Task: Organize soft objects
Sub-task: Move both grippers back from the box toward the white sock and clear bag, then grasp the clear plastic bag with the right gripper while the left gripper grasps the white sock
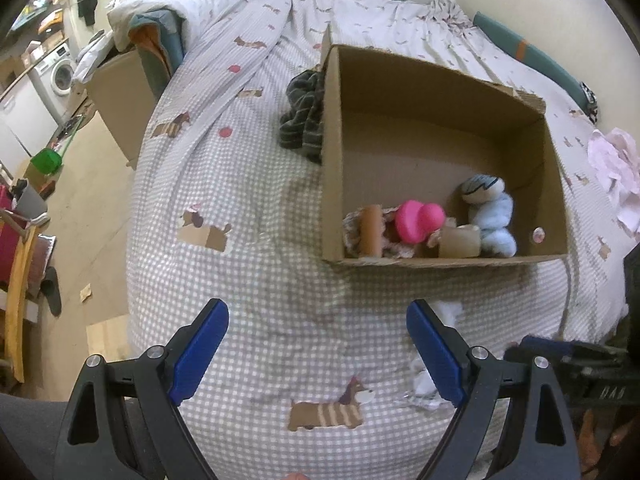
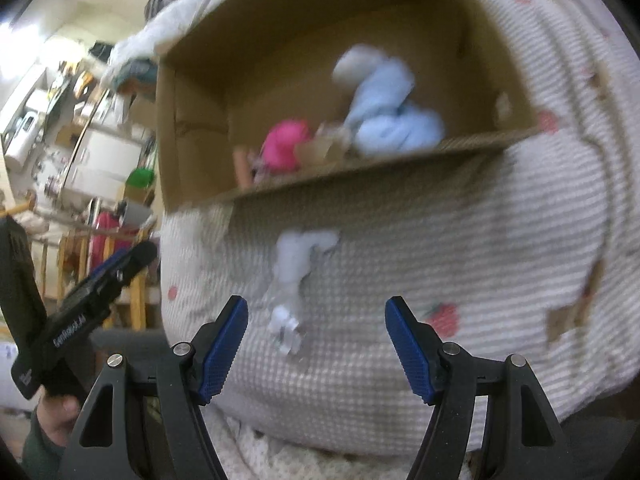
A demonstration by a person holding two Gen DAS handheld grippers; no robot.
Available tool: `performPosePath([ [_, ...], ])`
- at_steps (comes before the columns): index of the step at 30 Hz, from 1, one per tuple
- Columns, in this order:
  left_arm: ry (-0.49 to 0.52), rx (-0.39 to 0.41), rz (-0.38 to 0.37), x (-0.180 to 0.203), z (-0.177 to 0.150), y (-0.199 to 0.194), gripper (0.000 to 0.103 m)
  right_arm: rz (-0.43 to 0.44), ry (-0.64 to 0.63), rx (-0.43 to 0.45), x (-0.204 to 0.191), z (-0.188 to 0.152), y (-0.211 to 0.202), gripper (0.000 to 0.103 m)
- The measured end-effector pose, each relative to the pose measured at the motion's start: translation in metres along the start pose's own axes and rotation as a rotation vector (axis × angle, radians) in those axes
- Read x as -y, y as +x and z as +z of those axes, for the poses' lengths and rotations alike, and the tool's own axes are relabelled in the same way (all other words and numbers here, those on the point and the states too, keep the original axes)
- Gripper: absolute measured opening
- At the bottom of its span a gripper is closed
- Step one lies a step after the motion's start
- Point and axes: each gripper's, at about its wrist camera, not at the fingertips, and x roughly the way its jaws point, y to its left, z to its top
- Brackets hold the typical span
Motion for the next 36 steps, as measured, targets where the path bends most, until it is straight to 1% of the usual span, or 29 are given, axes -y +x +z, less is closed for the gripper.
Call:
performPosePath([
  [3, -0.012, -0.017, 0.008, -0.008, -0.002, 0.004, 0.089, 0.019, -0.028, -0.078, -0.011, -0.005, 0.024, 0.075],
  [5, -0.022, -0.024, 0.01, -0.013, -0.004, 0.006, 0.089, 0.024, -0.04, -0.111, -0.019, -0.006, 0.041, 0.075],
  [8, -0.018, -0.033, 0.022, -0.016, -0.006, 0.009, 0.089, -0.019, -0.089, -0.159, -0.032, -0.009, 0.067, 0.074],
  [9, -0.014, -0.037, 0.026, -0.017, -0.007, 0.01, 0.089, -0.036, -0.109, -0.168, -0.036, -0.009, 0.073, 0.062],
  [10, -0.012, -0.039, 0.027, -0.017, -0.008, 0.01, 0.089, -0.052, -0.124, -0.177, -0.039, -0.009, 0.077, 0.045],
  [12, -0.011, -0.042, 0.024, -0.017, -0.009, 0.011, 0.089, -0.064, -0.136, -0.196, -0.041, -0.011, 0.083, 0.032],
  [13, -0.011, -0.042, 0.021, -0.018, -0.009, 0.011, 0.089, -0.068, -0.139, -0.193, -0.042, -0.012, 0.083, 0.024],
  [14, -0.011, -0.042, 0.021, -0.017, -0.009, 0.011, 0.089, -0.073, -0.142, -0.185, -0.042, -0.012, 0.08, 0.017],
  [15, -0.01, -0.043, 0.02, -0.017, -0.009, 0.011, 0.089, -0.068, -0.146, -0.179, -0.043, -0.012, 0.078, 0.016],
  [17, -0.013, -0.048, 0.014, -0.016, -0.009, 0.013, 0.089, -0.025, -0.166, -0.175, -0.045, -0.014, 0.07, 0.016],
  [19, -0.014, -0.056, 0.004, -0.013, -0.008, 0.015, 0.089, -0.004, -0.174, -0.154, -0.043, -0.017, 0.059, 0.016],
  [21, -0.008, -0.062, -0.006, -0.006, -0.007, 0.017, 0.089, 0.029, -0.164, -0.136, -0.039, -0.02, 0.045, 0.016],
  [23, 0.005, -0.068, -0.015, 0.002, -0.007, 0.02, 0.089, 0.041, -0.15, -0.1, -0.032, -0.021, 0.029, 0.016],
  [27, 0.039, -0.084, -0.047, 0.025, -0.006, 0.027, 0.089, 0.011, -0.101, -0.01, -0.013, -0.015, 0.002, 0.016],
  [29, 0.074, -0.09, -0.049, 0.042, -0.007, 0.032, 0.089, -0.011, -0.071, 0.033, -0.003, -0.011, -0.009, 0.016],
  [32, 0.12, -0.097, -0.058, 0.065, -0.006, 0.039, 0.089, -0.043, -0.019, 0.075, 0.013, -0.007, -0.019, 0.016],
  [36, 0.191, -0.128, -0.088, 0.094, -0.008, 0.055, 0.089, -0.072, 0.057, 0.105, 0.036, 0.0, -0.03, 0.016],
])
